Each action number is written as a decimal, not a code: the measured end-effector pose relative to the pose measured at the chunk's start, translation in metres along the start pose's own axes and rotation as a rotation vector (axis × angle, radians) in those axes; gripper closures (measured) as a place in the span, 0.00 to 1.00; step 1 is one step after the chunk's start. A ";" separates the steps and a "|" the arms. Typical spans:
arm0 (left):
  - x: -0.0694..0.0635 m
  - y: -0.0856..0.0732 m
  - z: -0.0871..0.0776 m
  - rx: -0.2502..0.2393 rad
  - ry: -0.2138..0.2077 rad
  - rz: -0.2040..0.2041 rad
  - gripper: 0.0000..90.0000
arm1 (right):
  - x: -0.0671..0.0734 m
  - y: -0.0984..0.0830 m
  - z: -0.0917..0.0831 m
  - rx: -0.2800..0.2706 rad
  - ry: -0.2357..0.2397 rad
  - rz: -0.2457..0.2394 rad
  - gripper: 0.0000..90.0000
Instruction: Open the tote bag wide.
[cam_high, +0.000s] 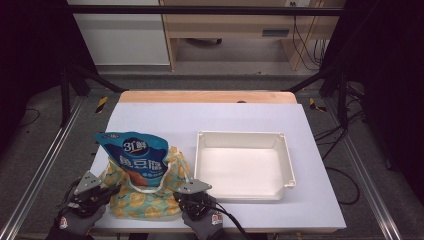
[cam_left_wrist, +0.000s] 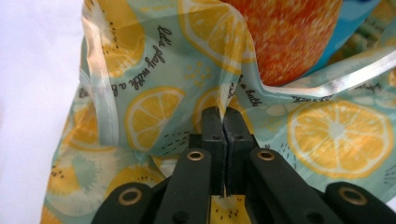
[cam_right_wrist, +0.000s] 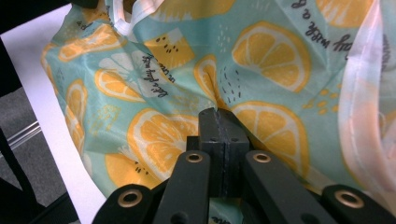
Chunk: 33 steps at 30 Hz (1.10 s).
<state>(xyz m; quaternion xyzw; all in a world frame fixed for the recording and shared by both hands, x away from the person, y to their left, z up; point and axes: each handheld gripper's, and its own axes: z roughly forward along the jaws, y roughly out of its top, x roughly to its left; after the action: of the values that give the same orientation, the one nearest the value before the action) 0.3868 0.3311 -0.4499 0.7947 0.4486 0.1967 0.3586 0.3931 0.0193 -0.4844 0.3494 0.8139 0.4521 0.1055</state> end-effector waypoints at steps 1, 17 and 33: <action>0.000 0.000 0.001 0.015 0.001 0.009 0.99 | 0.000 0.000 0.001 0.005 0.001 0.006 1.00; 0.000 -0.002 0.010 0.080 -0.006 0.001 0.98 | 0.002 -0.004 0.007 0.045 -0.013 -0.009 0.97; 0.001 -0.002 0.018 0.132 -0.019 0.009 0.97 | 0.011 0.024 -0.034 -0.123 0.015 -0.034 0.74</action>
<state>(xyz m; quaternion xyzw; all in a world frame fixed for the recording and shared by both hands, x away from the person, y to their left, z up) 0.3971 0.3255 -0.4632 0.8204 0.4537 0.1605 0.3088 0.3798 0.0124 -0.4437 0.3251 0.7910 0.5022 0.1284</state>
